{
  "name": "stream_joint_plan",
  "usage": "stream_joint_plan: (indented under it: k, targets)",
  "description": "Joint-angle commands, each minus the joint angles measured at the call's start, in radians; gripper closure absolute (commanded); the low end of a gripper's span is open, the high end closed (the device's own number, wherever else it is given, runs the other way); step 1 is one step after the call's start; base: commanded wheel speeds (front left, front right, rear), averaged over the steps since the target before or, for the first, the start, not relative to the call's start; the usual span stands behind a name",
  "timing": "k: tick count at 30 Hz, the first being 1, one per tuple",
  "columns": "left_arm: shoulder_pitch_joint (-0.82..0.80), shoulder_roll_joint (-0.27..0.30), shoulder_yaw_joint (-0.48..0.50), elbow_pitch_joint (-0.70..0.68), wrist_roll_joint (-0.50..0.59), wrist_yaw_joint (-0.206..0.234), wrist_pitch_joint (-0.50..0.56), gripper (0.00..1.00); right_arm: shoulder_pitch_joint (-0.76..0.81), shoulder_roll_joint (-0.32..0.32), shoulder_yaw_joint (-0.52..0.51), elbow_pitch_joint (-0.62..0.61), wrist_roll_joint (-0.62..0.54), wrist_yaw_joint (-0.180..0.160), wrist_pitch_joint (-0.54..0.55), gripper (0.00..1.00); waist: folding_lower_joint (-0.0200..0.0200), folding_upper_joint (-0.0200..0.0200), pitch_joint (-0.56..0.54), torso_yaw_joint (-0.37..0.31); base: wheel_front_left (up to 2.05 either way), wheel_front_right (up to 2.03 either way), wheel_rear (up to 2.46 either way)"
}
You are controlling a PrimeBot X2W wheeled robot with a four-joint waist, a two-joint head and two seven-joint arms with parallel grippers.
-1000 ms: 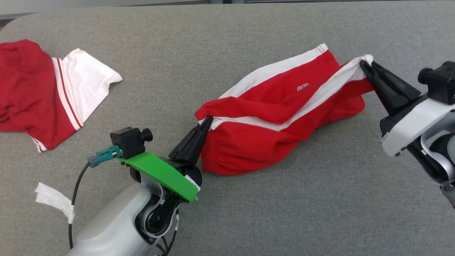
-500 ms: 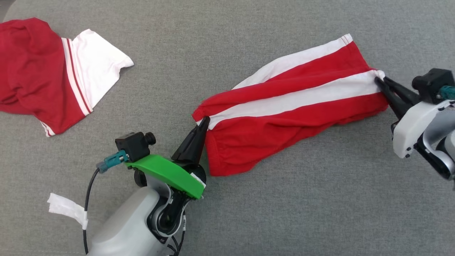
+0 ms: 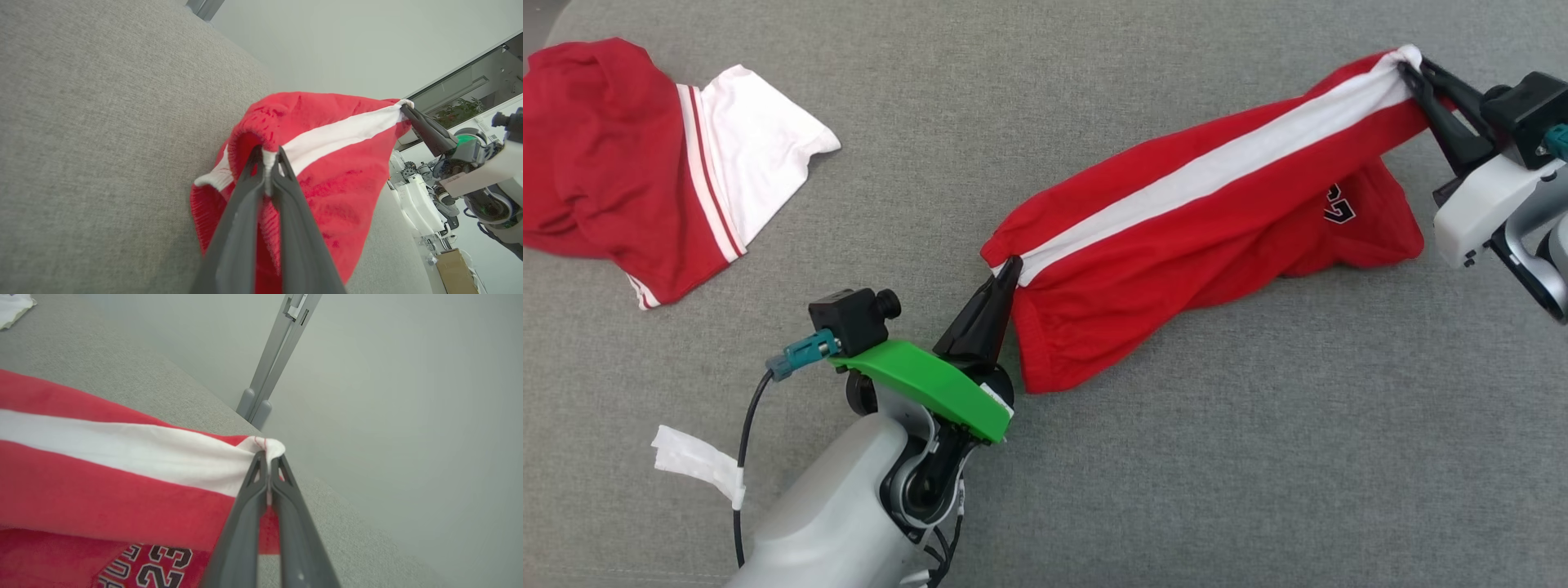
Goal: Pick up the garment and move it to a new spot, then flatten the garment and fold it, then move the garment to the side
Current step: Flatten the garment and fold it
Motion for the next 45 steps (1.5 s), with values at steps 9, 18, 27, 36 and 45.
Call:
stream_joint_plan:
  k: [9, 18, 27, 36, 45]
  targets:
    - [-0.017, -0.024, 0.033, 0.040, 0.042, -0.002, -0.001, 0.00, 0.025, 0.087, -0.060, 0.162, -0.042, -0.002, -0.003, 0.00, 0.0000, 0.0000, 0.006, 0.012, 0.00, 0.00, 0.00]
    - [-0.018, -0.052, 0.124, 0.084, 0.116, -0.002, 0.000, 0.00, 0.052, 0.115, -0.087, 0.233, 0.005, -0.002, 0.028, 0.00, 0.0000, 0.0000, -0.008, -0.002, 0.00, 0.00, 0.00]
    - [0.074, -0.052, 0.299, 0.021, 0.410, -0.002, -0.001, 0.00, 0.162, 0.131, -0.146, 0.189, 0.146, -0.002, 0.086, 0.00, 0.0000, 0.0000, -0.069, -0.014, 0.00, 0.00, 0.00]
    - [0.220, -0.104, 0.553, -0.111, 0.762, 0.019, -0.001, 0.00, 0.214, 0.178, -0.234, 0.149, 0.279, -0.002, 0.150, 0.00, 0.0000, 0.0000, -0.095, -0.011, 0.00, 0.00, 0.00]
    - [0.328, -0.127, 0.704, -0.239, 0.956, 0.077, -0.001, 0.00, 0.101, 0.239, -0.351, 0.273, 0.299, -0.002, 0.308, 0.00, 0.0000, 0.0000, -0.062, 0.037, 0.00, 0.00, 0.00]
